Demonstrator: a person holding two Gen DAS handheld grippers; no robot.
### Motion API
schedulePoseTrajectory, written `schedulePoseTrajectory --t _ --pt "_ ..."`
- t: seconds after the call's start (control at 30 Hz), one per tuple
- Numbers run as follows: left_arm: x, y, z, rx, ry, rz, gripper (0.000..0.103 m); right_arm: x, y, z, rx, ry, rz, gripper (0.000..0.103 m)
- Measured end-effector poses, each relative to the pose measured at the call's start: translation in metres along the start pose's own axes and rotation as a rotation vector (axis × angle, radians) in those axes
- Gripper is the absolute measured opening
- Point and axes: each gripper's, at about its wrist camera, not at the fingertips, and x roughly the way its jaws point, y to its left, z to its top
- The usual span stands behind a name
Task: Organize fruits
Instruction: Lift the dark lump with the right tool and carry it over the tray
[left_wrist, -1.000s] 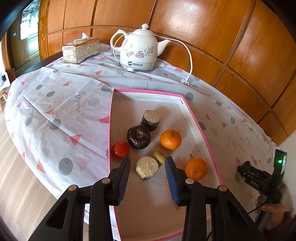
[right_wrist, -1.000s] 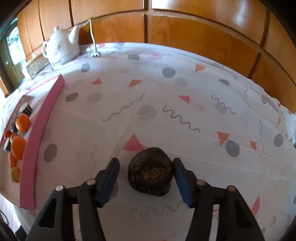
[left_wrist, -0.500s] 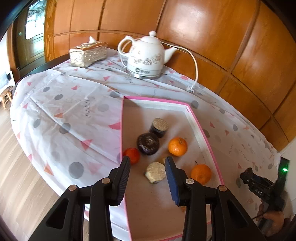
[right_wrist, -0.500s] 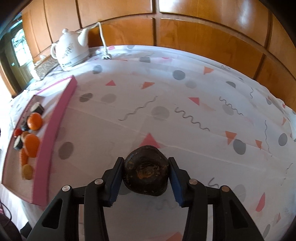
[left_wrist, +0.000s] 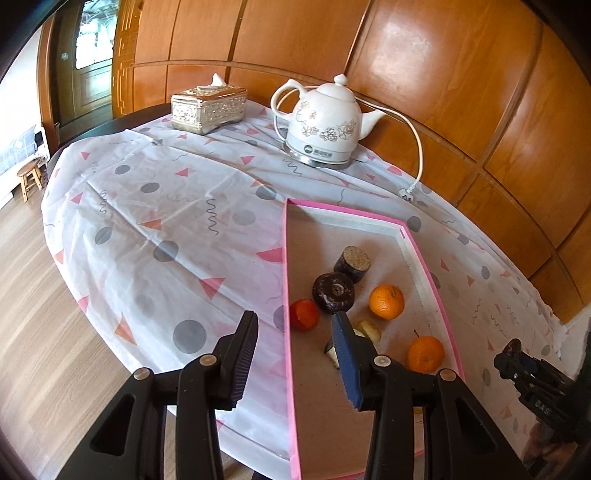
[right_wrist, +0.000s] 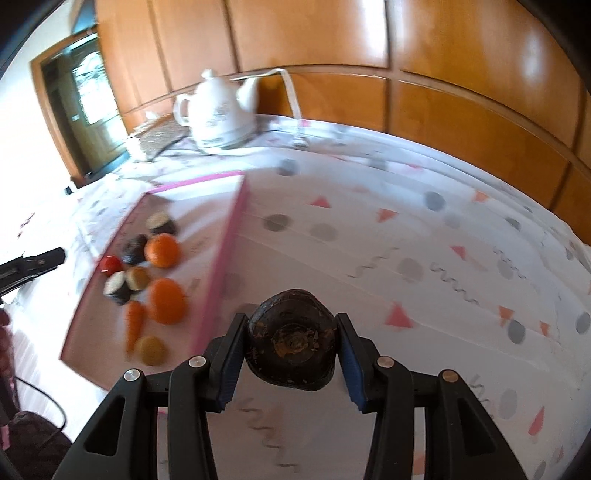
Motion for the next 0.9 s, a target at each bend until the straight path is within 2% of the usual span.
schedulePoseTrajectory --t 0.43,0.63,0.9 --pt "-0.005 0.010 -0.002 -0.029 -0.018 0.023 0.049 0.018 0.099 0.005 -0.209 0.041 0.216 0.047" --pt "-0.008 0.016 -0.003 -0.039 -0.029 0.039 0.052 0.030 0.140 -0.001 -0.307 0.069 0.260 0.047" --pt "-0.007 0.022 -0.005 -0.055 -0.026 0.051 0.055 0.051 0.160 -0.007 -0.336 0.116 0.268 0.048"
